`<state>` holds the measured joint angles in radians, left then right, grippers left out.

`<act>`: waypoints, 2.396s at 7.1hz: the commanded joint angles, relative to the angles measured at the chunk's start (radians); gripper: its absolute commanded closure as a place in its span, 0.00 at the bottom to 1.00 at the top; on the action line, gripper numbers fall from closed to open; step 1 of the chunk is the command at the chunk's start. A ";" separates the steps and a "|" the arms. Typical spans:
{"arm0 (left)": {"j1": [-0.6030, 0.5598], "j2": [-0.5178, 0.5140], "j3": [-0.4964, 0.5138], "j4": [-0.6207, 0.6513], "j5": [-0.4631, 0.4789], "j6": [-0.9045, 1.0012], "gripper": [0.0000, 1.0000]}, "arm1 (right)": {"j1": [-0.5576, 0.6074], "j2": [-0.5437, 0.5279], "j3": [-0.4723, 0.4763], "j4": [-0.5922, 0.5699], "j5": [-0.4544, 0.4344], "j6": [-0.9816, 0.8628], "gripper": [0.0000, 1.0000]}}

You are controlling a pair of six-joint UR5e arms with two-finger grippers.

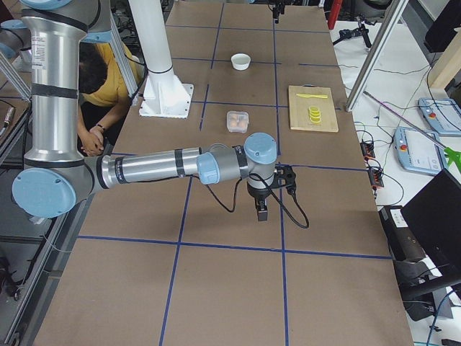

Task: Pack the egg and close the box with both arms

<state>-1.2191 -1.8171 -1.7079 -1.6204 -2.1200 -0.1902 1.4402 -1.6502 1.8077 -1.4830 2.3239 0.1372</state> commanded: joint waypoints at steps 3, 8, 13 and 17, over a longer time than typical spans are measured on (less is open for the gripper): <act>-0.361 0.191 0.109 0.010 -0.122 0.264 0.00 | -0.055 0.012 0.015 0.001 -0.001 0.004 0.00; -0.458 0.251 0.076 0.060 -0.192 0.273 0.00 | -0.323 0.013 0.099 0.195 -0.015 0.478 0.53; -0.447 0.243 0.068 0.059 -0.193 0.273 0.00 | -0.760 0.070 0.102 0.504 -0.288 1.085 1.00; -0.445 0.239 0.067 0.054 -0.193 0.273 0.00 | -0.896 0.306 0.094 0.510 -0.408 1.292 1.00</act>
<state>-1.6646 -1.5777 -1.6413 -1.5645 -2.3132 0.0828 0.5662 -1.3990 1.9053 -0.9693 1.9422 1.3907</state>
